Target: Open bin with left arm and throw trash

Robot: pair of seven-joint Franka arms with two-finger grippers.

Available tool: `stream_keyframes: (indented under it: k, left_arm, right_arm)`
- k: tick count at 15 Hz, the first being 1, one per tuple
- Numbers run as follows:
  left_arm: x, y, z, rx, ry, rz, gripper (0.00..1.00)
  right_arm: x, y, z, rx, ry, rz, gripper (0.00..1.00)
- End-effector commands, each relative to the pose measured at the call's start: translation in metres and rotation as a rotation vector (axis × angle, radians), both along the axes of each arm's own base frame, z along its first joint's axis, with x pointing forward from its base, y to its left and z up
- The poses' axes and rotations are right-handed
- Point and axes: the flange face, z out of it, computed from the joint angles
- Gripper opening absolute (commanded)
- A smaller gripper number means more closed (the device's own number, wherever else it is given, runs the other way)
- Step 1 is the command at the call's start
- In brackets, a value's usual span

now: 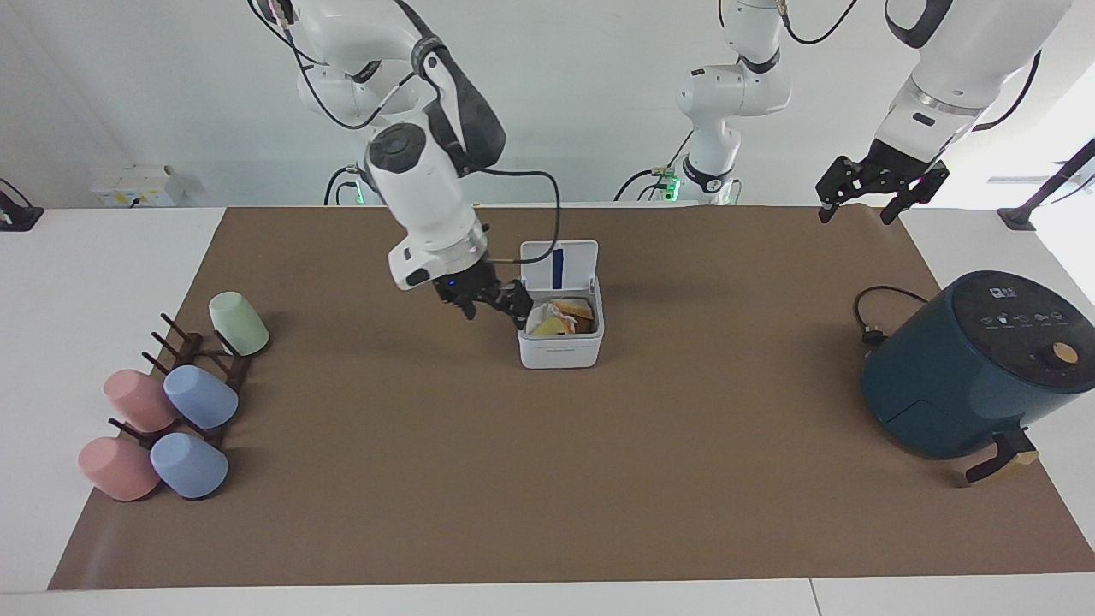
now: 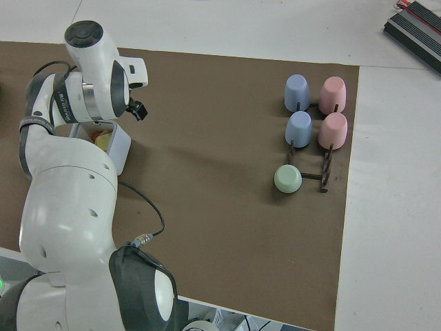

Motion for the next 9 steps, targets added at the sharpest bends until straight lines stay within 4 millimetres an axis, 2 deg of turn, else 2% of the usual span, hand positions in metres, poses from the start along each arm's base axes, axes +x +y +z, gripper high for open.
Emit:
stream_keyframes:
  k: [1, 2, 3, 4, 6, 7, 9]
  left_arm:
    - [-0.009, 0.006, 0.004, 0.023, -0.004, -0.001, 1.0]
    - [-0.009, 0.007, 0.004, 0.023, -0.004, 0.001, 1.0]
    - [-0.01, 0.007, 0.005, 0.023, -0.005, 0.001, 1.0]
    - [-0.011, 0.007, 0.008, 0.023, -0.01, 0.001, 1.0]
    - [-0.013, 0.004, 0.011, 0.023, -0.021, -0.003, 1.0]
    - [-0.013, 0.004, 0.012, 0.023, -0.024, -0.002, 1.0]
    - [-0.013, 0.005, 0.013, 0.022, -0.028, 0.004, 1.0]
  right_arm:
    - [0.014, -0.061, 0.001, -0.098, -0.058, 0.222, 1.0]
    - [0.018, -0.097, 0.001, -0.141, -0.033, 0.225, 1.0]
    - [0.018, -0.126, 0.008, -0.164, -0.008, 0.235, 1.0]
    - [0.015, -0.146, 0.016, -0.174, 0.024, 0.271, 1.0]
    - [0.002, -0.173, 0.057, -0.206, 0.078, 0.286, 1.0]
    - [-0.01, -0.185, 0.078, -0.223, 0.104, 0.276, 1.0]
    - [-0.023, -0.206, 0.104, -0.22, 0.121, 0.241, 1.0]
